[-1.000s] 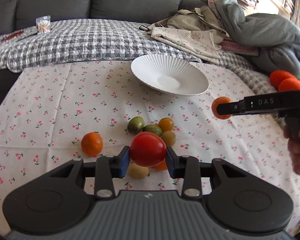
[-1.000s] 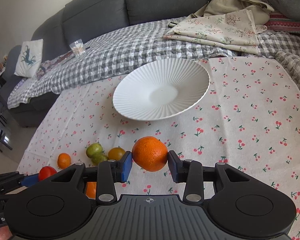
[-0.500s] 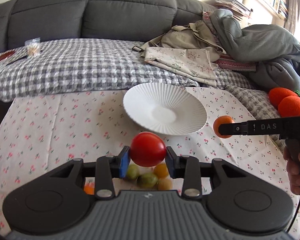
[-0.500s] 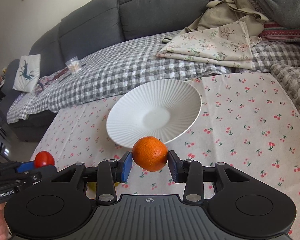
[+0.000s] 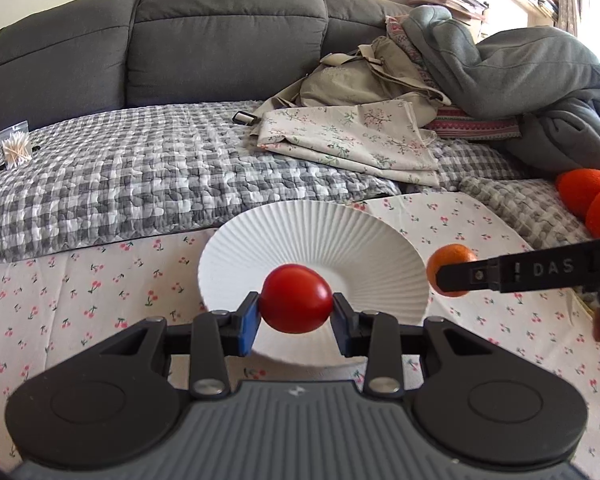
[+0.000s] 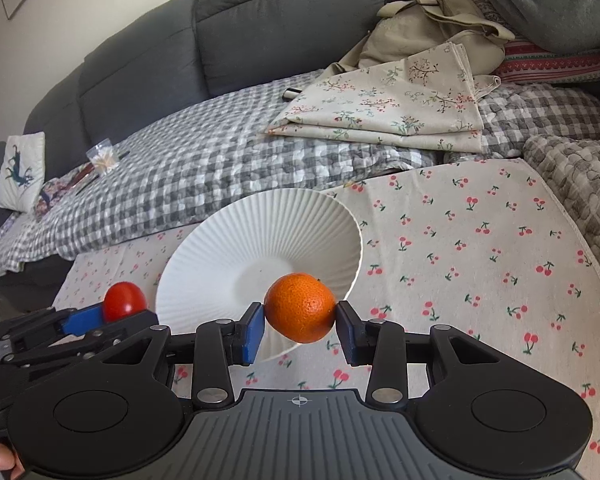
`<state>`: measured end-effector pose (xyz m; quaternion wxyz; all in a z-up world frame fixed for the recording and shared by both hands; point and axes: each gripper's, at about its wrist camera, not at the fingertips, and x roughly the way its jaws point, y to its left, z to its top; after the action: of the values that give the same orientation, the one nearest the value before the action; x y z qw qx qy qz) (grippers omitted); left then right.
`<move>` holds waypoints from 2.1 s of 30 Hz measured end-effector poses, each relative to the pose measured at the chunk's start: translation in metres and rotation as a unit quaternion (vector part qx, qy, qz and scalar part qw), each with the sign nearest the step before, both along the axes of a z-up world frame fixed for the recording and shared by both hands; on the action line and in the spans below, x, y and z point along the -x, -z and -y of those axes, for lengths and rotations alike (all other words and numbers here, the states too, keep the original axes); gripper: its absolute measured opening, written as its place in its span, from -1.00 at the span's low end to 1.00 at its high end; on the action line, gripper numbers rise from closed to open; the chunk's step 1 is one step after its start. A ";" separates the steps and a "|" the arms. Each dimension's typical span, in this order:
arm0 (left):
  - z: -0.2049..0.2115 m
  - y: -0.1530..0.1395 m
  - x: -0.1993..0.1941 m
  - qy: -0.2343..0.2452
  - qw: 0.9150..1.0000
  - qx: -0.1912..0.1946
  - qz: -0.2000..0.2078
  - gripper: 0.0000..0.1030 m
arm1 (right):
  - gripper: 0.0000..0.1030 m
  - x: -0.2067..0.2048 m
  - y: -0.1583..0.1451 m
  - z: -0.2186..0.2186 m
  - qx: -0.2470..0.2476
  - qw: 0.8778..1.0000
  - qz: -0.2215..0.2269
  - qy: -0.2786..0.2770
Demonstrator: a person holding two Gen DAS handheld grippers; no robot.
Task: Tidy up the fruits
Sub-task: 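Carry the red tomato and tangerine to the white bowl with both tools, then open both tools to drop the tomato and tangerine into the bowl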
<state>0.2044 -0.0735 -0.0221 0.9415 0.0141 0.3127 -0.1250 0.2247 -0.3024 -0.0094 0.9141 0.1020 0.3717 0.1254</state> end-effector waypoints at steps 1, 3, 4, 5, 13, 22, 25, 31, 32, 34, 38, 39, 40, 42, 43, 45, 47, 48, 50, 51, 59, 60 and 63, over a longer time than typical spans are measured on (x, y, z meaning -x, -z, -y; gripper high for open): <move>0.001 0.002 -0.005 0.000 1.000 -0.001 -0.002 -0.30 | -0.26 -0.003 0.001 0.001 0.001 1.000 0.000 0.000; 0.003 0.006 -0.014 -0.001 1.000 -0.003 -0.003 -0.30 | -0.26 -0.009 0.003 0.002 0.003 1.000 0.002 -0.004; 0.004 0.008 -0.018 -0.001 1.000 -0.004 -0.003 -0.30 | -0.26 -0.012 0.005 0.002 0.005 1.000 0.002 -0.006; 0.005 0.011 -0.023 -0.001 1.000 -0.006 -0.004 -0.30 | -0.26 -0.015 0.007 0.002 0.006 1.000 0.001 -0.007; 0.012 0.032 -0.045 0.001 1.000 -0.026 -0.016 -0.30 | -0.26 -0.030 0.017 -0.006 0.020 1.000 0.000 -0.019; 0.015 0.043 -0.048 0.003 0.999 -0.048 -0.027 -0.30 | -0.25 -0.034 0.024 -0.015 0.038 0.999 0.004 -0.018; 0.015 0.045 -0.047 0.004 0.998 -0.052 -0.030 -0.28 | -0.23 -0.034 0.025 -0.017 0.039 0.999 0.006 -0.018; 0.011 0.040 -0.044 -0.001 0.998 -0.054 -0.022 -0.12 | -0.16 -0.031 0.022 -0.017 0.035 0.999 0.014 -0.017; 0.009 0.038 -0.043 -0.002 0.998 -0.052 -0.021 -0.06 | -0.09 -0.031 0.020 -0.015 0.031 0.999 0.016 -0.013; 0.006 0.034 -0.040 -0.004 0.999 -0.049 -0.018 0.01 | -0.06 -0.029 0.016 -0.010 0.019 1.000 0.019 -0.007; -0.004 0.028 -0.033 -0.011 0.999 -0.042 -0.019 0.02 | -0.05 -0.026 0.010 -0.001 0.008 1.000 0.020 0.006; -0.007 0.026 -0.031 -0.013 0.999 -0.039 -0.021 0.02 | -0.05 -0.025 0.008 0.001 0.007 1.000 0.020 0.009; -0.010 0.023 -0.029 -0.016 0.999 -0.035 -0.022 0.02 | -0.03 -0.023 0.006 0.004 0.005 1.000 0.021 0.012; -0.017 0.017 -0.024 -0.021 0.999 -0.028 -0.019 0.04 | 0.01 -0.019 0.001 0.007 -0.003 1.000 0.022 0.017; -0.020 0.013 -0.021 -0.024 0.999 -0.028 -0.017 0.06 | 0.11 -0.016 -0.003 0.009 -0.010 1.000 0.025 0.016; -0.025 0.007 -0.015 -0.034 0.999 -0.036 -0.018 0.12 | 0.29 -0.009 -0.012 0.010 -0.018 0.999 0.029 0.019; -0.031 0.002 -0.009 -0.042 0.998 -0.040 -0.021 0.13 | 0.51 -0.001 -0.021 0.011 -0.026 0.999 0.035 0.020; -0.035 -0.001 -0.006 -0.046 0.998 -0.038 -0.024 0.14 | 0.58 0.003 -0.024 0.012 -0.033 0.999 0.036 0.019; -0.043 -0.006 0.002 -0.055 0.998 -0.029 -0.031 0.19 | 0.71 0.012 -0.029 0.014 -0.045 0.998 0.033 0.012; -0.047 -0.009 0.007 -0.059 0.997 -0.022 -0.034 0.27 | 0.71 0.017 -0.031 0.013 -0.046 0.998 0.030 0.008; -0.072 -0.020 0.050 -0.092 0.995 -0.018 -0.037 0.90 | 0.96 0.052 -0.044 -0.004 -0.031 0.999 0.020 -0.031; -0.075 -0.022 0.055 -0.097 0.995 -0.016 -0.034 0.94 | 0.97 0.055 -0.045 -0.007 -0.028 0.999 0.017 -0.035; -0.087 -0.024 0.067 -0.104 0.994 0.002 -0.040 0.98 | 0.97 0.067 -0.047 -0.021 -0.019 0.998 0.017 -0.050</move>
<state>0.1375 0.0134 0.0024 0.9361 -0.0253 0.3497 -0.0271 0.1578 -0.2812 0.0377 0.9111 0.0983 0.3579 0.1793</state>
